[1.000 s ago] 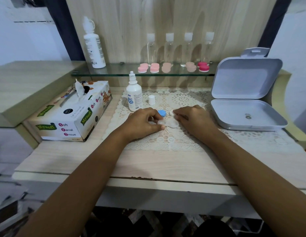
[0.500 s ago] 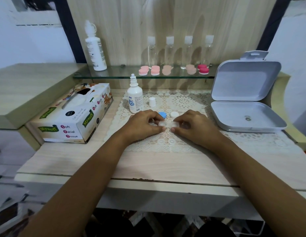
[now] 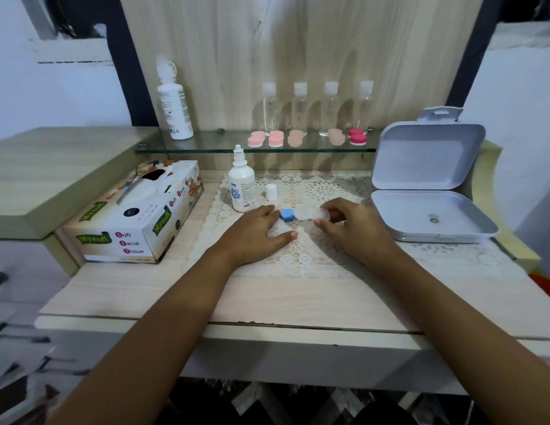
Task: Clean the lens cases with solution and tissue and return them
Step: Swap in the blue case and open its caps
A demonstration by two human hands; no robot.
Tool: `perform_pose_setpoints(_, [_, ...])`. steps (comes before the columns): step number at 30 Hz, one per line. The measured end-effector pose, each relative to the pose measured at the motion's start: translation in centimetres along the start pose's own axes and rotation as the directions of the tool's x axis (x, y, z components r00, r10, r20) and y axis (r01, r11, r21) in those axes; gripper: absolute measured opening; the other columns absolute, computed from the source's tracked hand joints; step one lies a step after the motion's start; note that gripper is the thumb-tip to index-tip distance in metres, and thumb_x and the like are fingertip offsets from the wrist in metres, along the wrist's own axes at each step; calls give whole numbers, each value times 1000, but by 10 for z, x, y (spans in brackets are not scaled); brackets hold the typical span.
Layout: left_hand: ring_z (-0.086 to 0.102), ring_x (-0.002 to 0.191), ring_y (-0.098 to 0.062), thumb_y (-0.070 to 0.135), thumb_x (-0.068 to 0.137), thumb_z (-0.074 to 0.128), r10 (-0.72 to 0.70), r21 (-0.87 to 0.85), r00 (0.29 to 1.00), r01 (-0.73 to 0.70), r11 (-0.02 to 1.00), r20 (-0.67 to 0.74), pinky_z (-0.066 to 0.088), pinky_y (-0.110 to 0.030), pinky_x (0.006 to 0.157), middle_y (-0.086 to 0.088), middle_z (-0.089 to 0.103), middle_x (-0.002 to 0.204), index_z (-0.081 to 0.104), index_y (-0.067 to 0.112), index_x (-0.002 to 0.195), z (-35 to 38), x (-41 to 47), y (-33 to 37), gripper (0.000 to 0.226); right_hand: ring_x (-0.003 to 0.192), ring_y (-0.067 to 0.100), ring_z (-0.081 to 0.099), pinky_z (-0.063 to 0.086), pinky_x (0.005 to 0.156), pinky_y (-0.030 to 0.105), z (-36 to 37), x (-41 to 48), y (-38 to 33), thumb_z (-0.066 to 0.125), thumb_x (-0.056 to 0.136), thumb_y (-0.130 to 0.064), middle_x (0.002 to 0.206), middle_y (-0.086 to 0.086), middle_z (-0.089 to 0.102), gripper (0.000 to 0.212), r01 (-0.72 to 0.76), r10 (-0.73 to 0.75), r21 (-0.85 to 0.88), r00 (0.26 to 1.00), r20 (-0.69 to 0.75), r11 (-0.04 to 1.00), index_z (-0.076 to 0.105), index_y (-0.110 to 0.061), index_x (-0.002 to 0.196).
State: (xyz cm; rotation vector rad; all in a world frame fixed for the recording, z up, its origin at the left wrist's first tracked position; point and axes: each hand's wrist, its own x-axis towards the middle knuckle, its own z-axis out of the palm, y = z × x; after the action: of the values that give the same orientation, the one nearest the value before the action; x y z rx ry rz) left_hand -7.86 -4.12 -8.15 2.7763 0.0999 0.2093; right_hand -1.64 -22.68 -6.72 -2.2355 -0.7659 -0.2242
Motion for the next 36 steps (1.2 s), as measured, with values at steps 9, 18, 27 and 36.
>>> perform_pose_setpoints(9, [22, 140, -17, 57, 90, 43, -24, 28, 999, 24, 999, 31, 21, -30, 110, 2, 21, 155, 30, 18, 145, -2, 0, 1, 69, 79, 7, 55, 38, 73, 12, -49, 1, 4, 69, 82, -24, 85, -2, 60, 35, 17, -21, -30, 991, -135, 999, 63, -10, 114])
perform_pose_setpoints(18, [21, 141, -17, 57, 90, 43, -25, 25, 999, 24, 999, 34, 20, -30, 112, 1, 21, 155, 31, 18, 145, -2, 0, 2, 69, 81, 32, 64, 51, 76, 41, -93, -4, 71, 71, 79, -9, 89, 16, 68, 31, 58, -131, -320, 968, -212, 946, 62, -2, 108])
perform_pose_setpoints(27, [24, 139, -15, 55, 90, 45, -8, 21, 1000, 8, 1000, 10, 21, -27, 109, 1, 26, 153, 35, 16, 143, -2, -1, 3, 67, 62, 35, 58, 52, 53, 36, -117, 1, 94, 70, 71, 10, 85, 15, 60, 31, 344, -375, -593, 924, 76, 728, 64, -4, 98])
perform_pose_setpoints(36, [25, 139, -15, 55, 90, 45, -4, 18, 1000, 4, 1000, 9, 21, -25, 108, 1, 27, 153, 36, 17, 143, -3, -1, 3, 66, 63, 34, 58, 49, 53, 34, -115, 9, 95, 73, 66, 13, 83, 16, 60, 35, 415, -414, -604, 898, 150, 681, 66, -3, 97])
